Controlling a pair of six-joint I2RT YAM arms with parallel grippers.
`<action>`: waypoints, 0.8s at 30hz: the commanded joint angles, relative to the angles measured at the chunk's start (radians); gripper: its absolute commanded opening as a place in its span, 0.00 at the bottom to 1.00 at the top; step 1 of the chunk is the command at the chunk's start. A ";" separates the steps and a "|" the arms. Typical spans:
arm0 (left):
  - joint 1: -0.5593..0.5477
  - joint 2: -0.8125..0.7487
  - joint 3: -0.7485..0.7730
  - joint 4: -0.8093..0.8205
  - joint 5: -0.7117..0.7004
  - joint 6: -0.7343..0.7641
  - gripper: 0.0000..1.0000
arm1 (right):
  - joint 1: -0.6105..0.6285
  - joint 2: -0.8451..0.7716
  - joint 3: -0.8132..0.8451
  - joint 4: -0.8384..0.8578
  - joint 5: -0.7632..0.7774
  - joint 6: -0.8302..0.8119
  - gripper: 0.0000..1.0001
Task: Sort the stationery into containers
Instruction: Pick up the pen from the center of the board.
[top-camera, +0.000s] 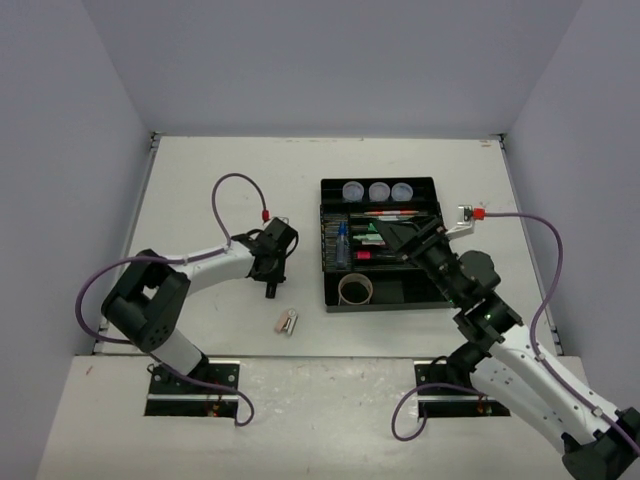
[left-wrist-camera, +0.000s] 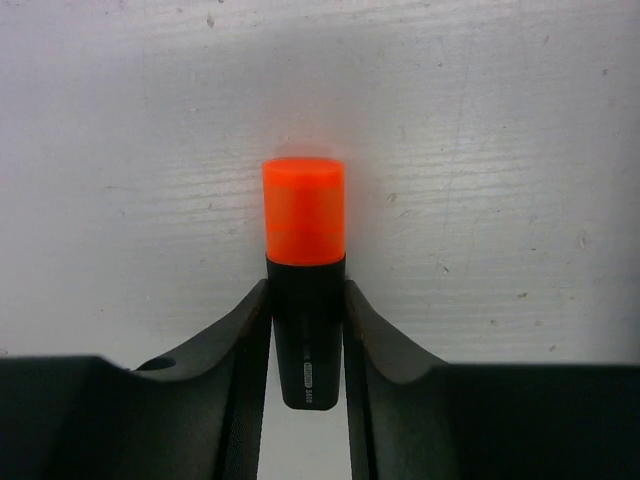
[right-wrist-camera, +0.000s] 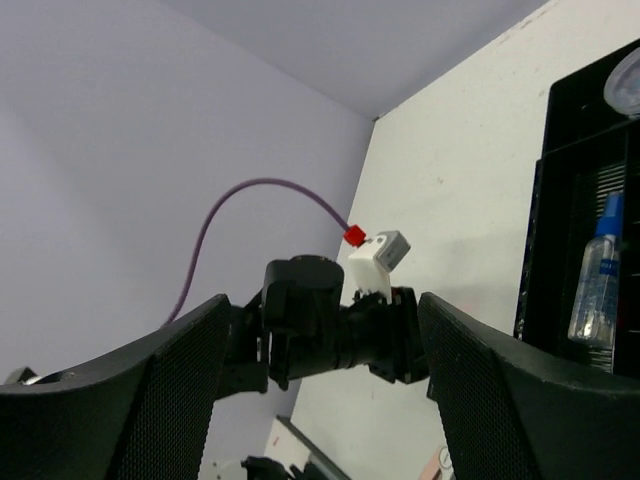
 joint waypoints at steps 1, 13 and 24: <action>0.007 0.005 -0.026 -0.012 0.005 0.014 0.02 | -0.001 0.037 0.009 0.001 -0.158 -0.089 0.78; -0.207 -0.458 -0.029 0.225 0.132 0.049 0.00 | 0.143 0.482 0.185 0.078 -0.399 0.013 0.91; -0.279 -0.483 -0.031 0.341 0.230 0.038 0.00 | 0.173 0.458 0.142 0.147 -0.217 0.142 0.61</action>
